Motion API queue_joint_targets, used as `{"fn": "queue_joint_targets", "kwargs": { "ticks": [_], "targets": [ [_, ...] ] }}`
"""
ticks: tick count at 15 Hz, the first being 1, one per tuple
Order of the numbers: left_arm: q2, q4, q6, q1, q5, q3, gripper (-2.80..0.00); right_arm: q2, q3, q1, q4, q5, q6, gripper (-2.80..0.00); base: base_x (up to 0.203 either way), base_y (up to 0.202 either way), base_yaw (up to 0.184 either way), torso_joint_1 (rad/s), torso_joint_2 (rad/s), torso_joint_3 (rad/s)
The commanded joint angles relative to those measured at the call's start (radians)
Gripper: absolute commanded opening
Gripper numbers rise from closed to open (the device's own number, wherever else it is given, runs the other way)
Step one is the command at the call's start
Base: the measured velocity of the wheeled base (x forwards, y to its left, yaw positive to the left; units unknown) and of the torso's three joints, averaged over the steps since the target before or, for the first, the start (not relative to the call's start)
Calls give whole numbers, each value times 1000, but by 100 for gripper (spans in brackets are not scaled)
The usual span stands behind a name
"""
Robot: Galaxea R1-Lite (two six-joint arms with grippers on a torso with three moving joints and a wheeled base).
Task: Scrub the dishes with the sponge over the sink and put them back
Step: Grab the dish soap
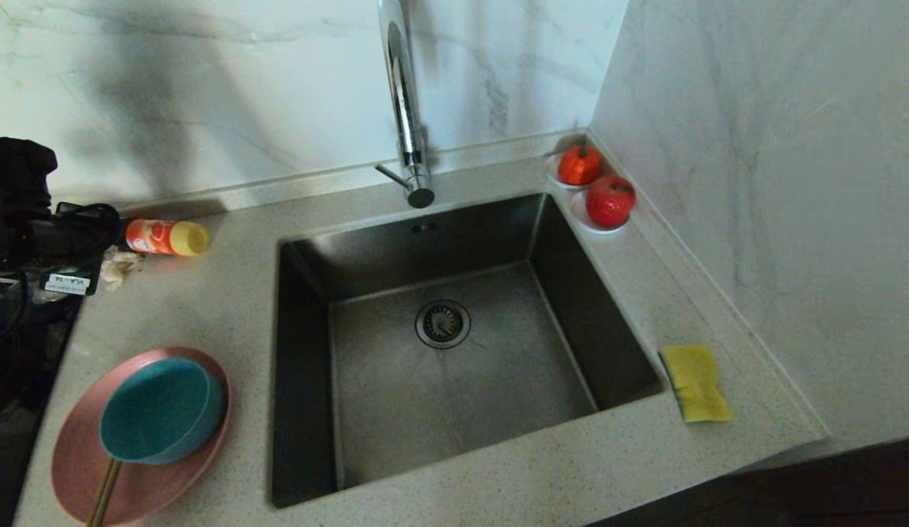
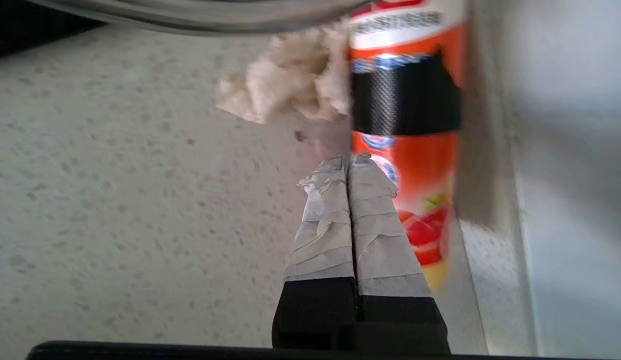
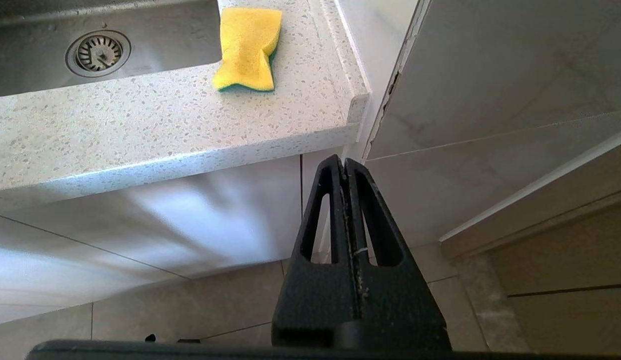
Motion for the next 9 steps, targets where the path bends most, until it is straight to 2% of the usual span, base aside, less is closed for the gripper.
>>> {"fn": "queue_joint_targets", "kwargs": {
  "ticks": [1,4,6,9],
  "targets": [
    [10,2,-19,16,-5,11,-280,1,1,0,0,0,0,-280,0,0,0,0,0,0],
    [18,3,-38,35,-57,22,-280,1,1,0,0,0,1,-280,0,0,0,0,0,0],
    [31,3,-76,55,-102,25,-280,1,-1,0,0,0,1,-280,0,0,0,0,0,0],
    [49,0,-91,63,-133,22,-280,1,0,0,0,0,0,-280,0,0,0,0,0,0]
  ]
}}
